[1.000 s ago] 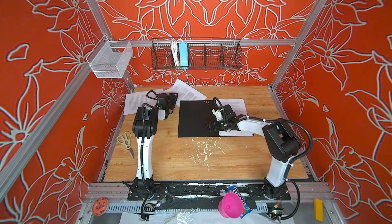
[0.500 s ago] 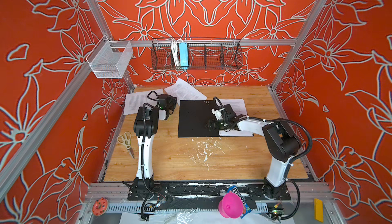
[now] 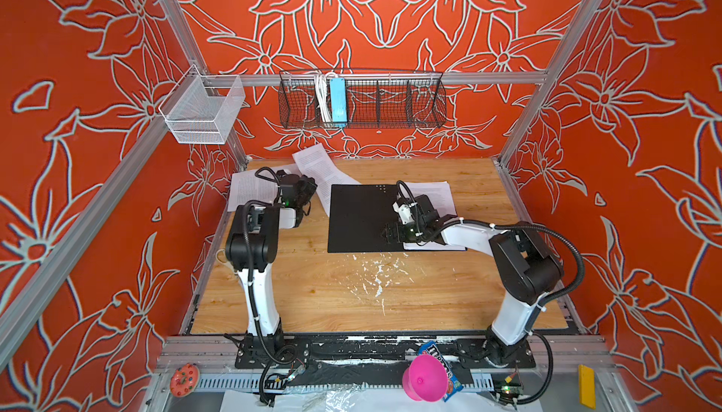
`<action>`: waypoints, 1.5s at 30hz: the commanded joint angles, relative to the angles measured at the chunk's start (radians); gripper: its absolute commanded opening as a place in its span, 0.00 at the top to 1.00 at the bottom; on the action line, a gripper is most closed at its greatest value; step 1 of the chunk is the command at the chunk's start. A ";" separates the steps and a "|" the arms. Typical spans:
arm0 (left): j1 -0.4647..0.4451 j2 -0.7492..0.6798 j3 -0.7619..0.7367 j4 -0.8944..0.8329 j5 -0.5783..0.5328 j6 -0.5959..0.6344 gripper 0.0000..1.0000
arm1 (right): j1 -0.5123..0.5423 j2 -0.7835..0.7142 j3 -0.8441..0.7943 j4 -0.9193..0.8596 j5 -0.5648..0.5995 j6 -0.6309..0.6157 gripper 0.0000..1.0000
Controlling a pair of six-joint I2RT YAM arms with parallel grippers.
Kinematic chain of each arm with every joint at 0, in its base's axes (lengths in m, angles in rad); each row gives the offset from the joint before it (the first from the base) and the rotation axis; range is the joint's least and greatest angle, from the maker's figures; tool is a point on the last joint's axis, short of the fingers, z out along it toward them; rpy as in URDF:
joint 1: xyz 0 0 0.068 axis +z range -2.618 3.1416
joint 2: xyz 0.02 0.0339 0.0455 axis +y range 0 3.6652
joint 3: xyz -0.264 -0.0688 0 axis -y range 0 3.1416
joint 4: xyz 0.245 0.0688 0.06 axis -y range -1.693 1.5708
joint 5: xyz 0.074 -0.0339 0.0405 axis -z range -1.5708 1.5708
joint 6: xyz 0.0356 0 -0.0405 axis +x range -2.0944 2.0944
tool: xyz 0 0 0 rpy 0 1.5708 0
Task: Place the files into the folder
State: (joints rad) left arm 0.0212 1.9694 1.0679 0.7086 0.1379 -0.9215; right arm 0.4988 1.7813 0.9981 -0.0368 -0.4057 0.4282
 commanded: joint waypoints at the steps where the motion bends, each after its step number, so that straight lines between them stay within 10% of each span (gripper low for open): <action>1: 0.009 -0.184 -0.072 -0.045 -0.068 0.156 1.00 | 0.003 -0.071 -0.043 0.041 0.054 0.025 0.02; 13: -0.019 -0.867 -0.266 -0.520 -0.091 0.296 1.00 | 0.006 -0.222 -0.111 0.179 -0.086 0.040 0.02; 19: -0.132 -1.046 -0.116 -0.883 -0.040 0.394 1.00 | 0.002 -0.387 -0.106 0.109 -0.067 0.019 0.02; 37: -0.904 -0.686 0.289 -0.925 -0.098 0.559 1.00 | -0.457 -0.832 -0.238 -0.268 -0.072 0.138 0.02; 45: -0.972 -0.632 0.265 -0.795 -0.066 0.474 1.00 | -0.588 -0.889 -0.264 -0.308 -0.134 0.172 0.02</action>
State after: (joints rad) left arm -0.9508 1.3186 1.3289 -0.1463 0.0959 -0.4183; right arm -0.0776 0.9035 0.7334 -0.2943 -0.5144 0.5823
